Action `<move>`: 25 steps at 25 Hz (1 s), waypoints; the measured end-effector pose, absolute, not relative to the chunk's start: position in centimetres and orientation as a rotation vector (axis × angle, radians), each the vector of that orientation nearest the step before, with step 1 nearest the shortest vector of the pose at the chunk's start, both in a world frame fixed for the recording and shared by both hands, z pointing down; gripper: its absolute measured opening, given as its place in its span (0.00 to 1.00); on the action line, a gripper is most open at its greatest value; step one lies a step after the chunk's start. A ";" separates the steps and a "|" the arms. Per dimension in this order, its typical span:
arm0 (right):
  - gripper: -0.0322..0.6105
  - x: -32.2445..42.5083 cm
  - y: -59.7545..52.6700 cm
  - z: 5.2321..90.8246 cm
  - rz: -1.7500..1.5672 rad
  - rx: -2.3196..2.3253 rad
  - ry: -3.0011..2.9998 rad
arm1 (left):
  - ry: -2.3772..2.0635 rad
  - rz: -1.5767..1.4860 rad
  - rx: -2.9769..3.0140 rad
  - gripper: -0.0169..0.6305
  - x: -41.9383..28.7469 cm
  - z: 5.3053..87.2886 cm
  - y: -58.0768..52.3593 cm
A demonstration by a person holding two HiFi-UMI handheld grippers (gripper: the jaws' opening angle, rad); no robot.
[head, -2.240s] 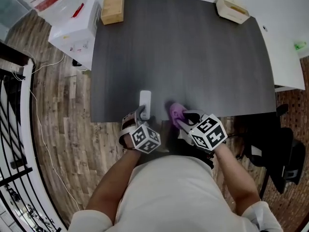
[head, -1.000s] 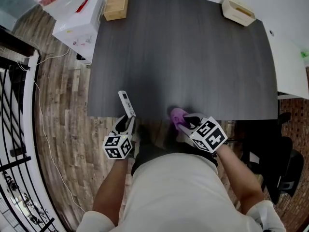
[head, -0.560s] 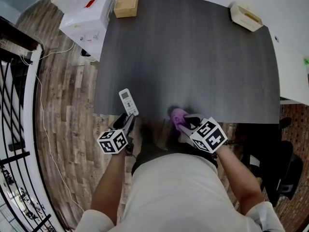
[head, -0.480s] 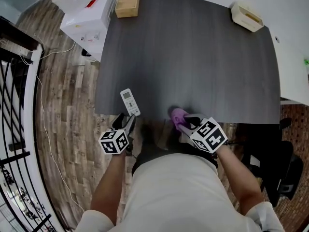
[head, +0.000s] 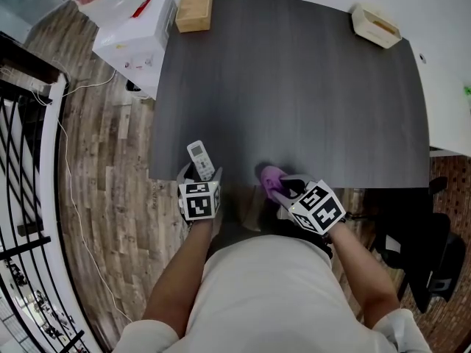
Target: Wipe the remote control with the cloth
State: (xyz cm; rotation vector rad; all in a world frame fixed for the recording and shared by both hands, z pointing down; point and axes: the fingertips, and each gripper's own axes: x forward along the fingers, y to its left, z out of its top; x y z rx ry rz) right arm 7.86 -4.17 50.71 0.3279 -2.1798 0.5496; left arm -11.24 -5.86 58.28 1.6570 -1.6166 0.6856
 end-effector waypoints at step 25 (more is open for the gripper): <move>0.20 12.4 -11.6 49.4 0.533 0.574 -2.180 | -1.372 0.885 1.991 0.53 -10.4 58.4 -10.0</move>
